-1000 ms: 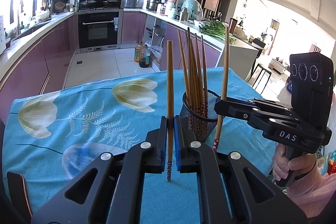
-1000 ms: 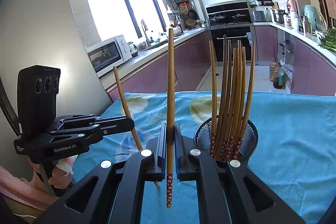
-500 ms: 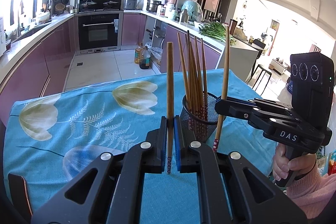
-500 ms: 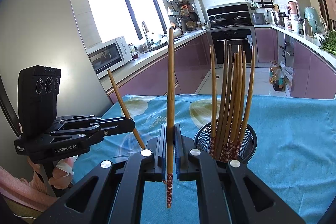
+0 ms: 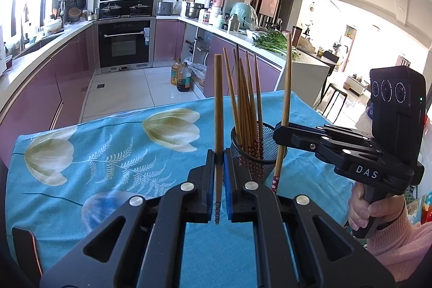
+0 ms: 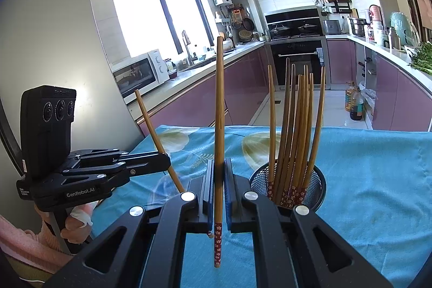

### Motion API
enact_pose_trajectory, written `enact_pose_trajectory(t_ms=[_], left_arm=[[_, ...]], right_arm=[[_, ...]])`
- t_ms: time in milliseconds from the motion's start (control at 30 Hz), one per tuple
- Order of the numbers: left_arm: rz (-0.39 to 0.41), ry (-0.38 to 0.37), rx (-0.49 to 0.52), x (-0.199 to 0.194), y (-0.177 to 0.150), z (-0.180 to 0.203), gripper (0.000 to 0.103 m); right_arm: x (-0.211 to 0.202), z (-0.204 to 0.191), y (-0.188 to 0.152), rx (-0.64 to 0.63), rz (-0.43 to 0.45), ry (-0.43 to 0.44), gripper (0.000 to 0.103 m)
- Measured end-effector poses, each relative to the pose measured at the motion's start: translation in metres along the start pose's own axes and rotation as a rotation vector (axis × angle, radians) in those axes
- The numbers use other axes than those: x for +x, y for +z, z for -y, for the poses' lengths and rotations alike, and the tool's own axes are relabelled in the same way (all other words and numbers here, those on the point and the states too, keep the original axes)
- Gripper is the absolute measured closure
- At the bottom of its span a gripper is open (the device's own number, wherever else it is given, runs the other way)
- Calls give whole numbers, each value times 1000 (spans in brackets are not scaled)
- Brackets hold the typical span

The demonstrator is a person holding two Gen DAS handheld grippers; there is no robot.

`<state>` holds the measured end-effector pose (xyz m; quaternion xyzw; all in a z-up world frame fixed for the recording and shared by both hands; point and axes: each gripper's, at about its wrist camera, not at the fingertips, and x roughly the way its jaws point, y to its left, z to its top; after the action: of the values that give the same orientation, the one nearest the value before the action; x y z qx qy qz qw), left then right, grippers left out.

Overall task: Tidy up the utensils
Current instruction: 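Carry the upright chopstick toward the mesh holder with the right gripper, then lower the chopstick down into the mesh holder with the right gripper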

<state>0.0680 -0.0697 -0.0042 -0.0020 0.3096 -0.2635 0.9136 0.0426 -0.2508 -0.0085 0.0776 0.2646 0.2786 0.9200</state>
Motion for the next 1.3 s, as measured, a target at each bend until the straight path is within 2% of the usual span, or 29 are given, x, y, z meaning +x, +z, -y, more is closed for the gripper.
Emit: enact_pose_trajectory(t_ms=[900,1300], left_arm=[[26,-28,41,-5,15,14,96],[42,-64,62,-7,27,24,96]], right_arm=[[-7,11,11,-5,41,-15,97],[-10,17,17,-14,67,-22,97]])
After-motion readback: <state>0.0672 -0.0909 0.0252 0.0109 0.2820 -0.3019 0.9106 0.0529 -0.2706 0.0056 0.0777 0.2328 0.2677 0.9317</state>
